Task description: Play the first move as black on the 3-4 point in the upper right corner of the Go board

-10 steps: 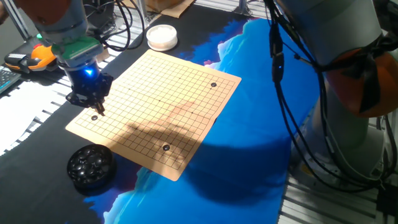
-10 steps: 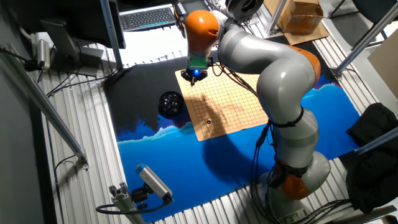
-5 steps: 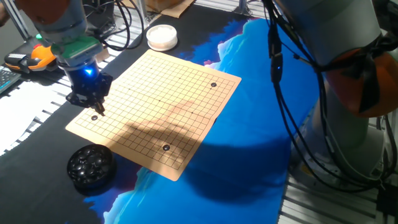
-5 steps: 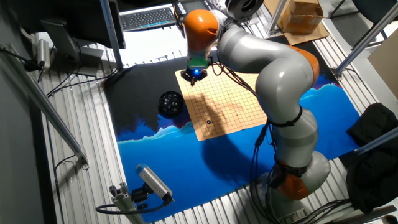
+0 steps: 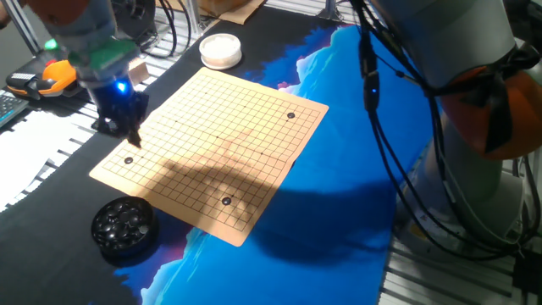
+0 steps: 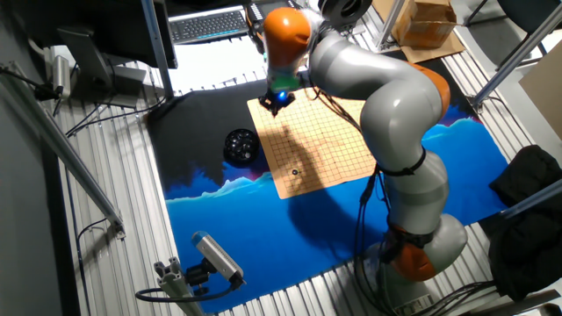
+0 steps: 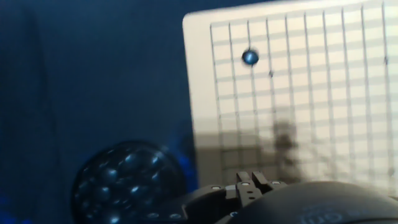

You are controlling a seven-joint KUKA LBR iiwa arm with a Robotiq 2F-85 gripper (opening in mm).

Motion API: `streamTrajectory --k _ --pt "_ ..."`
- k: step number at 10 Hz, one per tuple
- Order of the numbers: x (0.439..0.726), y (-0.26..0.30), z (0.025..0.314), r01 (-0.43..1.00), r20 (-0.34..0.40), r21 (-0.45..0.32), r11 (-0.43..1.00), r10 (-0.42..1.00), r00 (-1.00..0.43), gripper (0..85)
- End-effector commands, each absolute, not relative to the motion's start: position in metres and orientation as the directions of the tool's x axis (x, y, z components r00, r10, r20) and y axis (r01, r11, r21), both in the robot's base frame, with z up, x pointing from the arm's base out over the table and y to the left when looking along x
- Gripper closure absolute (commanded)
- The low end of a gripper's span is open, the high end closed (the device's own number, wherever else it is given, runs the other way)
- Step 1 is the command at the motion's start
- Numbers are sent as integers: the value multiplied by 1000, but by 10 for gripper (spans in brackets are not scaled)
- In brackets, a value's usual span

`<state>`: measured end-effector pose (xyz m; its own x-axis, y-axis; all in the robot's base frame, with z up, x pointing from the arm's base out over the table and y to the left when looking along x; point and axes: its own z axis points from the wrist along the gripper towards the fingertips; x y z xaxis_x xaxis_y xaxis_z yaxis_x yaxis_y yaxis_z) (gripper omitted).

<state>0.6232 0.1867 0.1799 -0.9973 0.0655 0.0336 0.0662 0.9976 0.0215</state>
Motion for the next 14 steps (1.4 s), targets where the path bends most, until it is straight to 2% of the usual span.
streamTrajectory --k 1,2,5,8,10,13,14 --pt "629 130 183 44 41 31 999 42 -998 850" --pt "633 114 186 57 45 43 997 55 -998 850" --pt "629 91 186 56 15 -31 998 56 -998 850" --pt "629 93 186 96 54 26 995 94 -994 850" --pt "629 93 186 149 92 19 989 147 -985 850" --pt "629 93 186 213 45 -46 976 215 -976 850" --pt "629 93 186 210 29 -46 977 211 -977 850"
